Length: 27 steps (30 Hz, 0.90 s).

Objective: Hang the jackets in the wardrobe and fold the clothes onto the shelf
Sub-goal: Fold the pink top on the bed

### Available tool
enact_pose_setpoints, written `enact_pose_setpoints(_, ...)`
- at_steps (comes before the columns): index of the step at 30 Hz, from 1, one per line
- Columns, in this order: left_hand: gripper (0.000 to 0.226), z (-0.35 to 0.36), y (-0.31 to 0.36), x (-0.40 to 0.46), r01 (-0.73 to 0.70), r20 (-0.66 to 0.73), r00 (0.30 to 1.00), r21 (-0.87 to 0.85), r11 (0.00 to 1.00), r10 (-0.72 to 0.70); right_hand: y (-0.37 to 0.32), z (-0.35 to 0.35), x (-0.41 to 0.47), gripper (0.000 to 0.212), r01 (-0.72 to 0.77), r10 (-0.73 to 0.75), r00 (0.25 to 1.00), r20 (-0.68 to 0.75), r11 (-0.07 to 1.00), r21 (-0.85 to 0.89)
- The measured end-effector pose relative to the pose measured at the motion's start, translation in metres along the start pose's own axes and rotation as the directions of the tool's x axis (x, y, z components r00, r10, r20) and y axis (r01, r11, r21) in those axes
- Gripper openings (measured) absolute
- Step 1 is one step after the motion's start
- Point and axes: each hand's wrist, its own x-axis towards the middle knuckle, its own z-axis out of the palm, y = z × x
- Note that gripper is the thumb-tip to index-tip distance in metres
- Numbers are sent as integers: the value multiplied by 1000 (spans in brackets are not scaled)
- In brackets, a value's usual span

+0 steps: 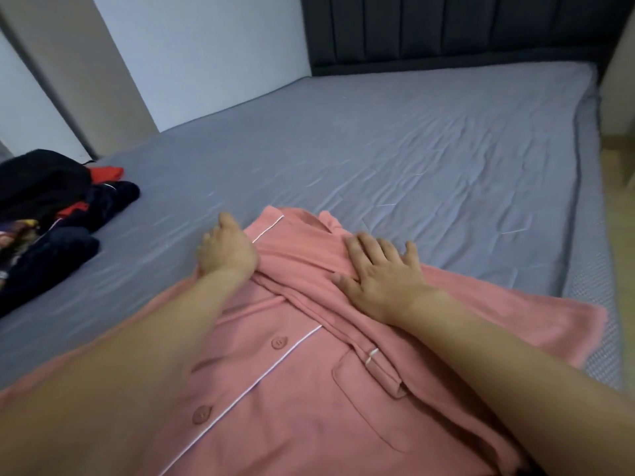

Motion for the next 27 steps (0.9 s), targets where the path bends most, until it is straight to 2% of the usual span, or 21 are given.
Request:
enact_pose_setpoints(2,38,9,10,-13,-239,-152,957,82,968,249,2,-1,3,84,-124,122,992,29,991,57)
enact_pose_setpoints(3,44,12,16,-14,-302,-154,937,93,949,314,5,-3,6,84,-194,193,981,28,978,79)
enact_pose_setpoints(4,51,14,20,-11,-298,-70,950,84,951,304,10,-8,9,83,-262,260,965,34,959,105)
enact_pose_setpoints(6,69,16,20,5,-121,188,977,99,988,101,24,-17,15,81,-355,342,934,102,923,151)
enact_pose_setpoints(7,77,15,17,13,-52,281,960,115,992,18,29,-20,17,81,-376,353,922,158,914,156)
enact_pose_setpoints(8,80,15,14,18,-43,314,950,120,992,3,30,-23,18,79,-368,339,921,193,919,144)
enact_pose_setpoints(10,62,13,11,25,-110,216,972,71,991,92,29,-26,21,68,-293,276,950,148,950,108)
enact_pose_setpoints(12,36,5,6,35,-175,-14,984,26,984,176,23,-34,33,62,-227,225,974,27,971,81)
enact_pose_setpoints(13,30,-3,3,45,-192,-118,974,25,981,194,19,-40,45,62,-205,209,977,-47,976,74)
enact_pose_setpoints(15,29,-21,-8,72,-177,-231,956,34,984,180,8,-52,73,62,-161,170,967,-192,985,64)
enact_pose_setpoints(17,31,-35,-24,99,-115,-258,958,71,991,130,-13,-53,96,61,-106,113,954,-279,994,37)
enact_pose_setpoints(20,40,-32,-32,104,-36,-149,987,191,981,65,-33,-30,109,61,-109,102,977,-186,994,-26)
enact_pose_setpoints(22,56,-10,-22,78,-162,23,987,170,972,161,-30,-15,100,74,-182,171,979,-111,979,-95)
enact_pose_setpoints(24,69,19,-16,45,-333,242,920,74,940,307,-17,-1,83,88,-238,225,966,-129,966,-96)
enact_pose_setpoints(25,74,32,-18,29,-376,342,878,55,925,336,-12,6,71,93,-243,232,965,-126,967,-80)
enact_pose_setpoints(27,79,47,-29,14,-357,416,857,53,932,305,-9,21,49,95,-221,219,972,-84,975,-27)
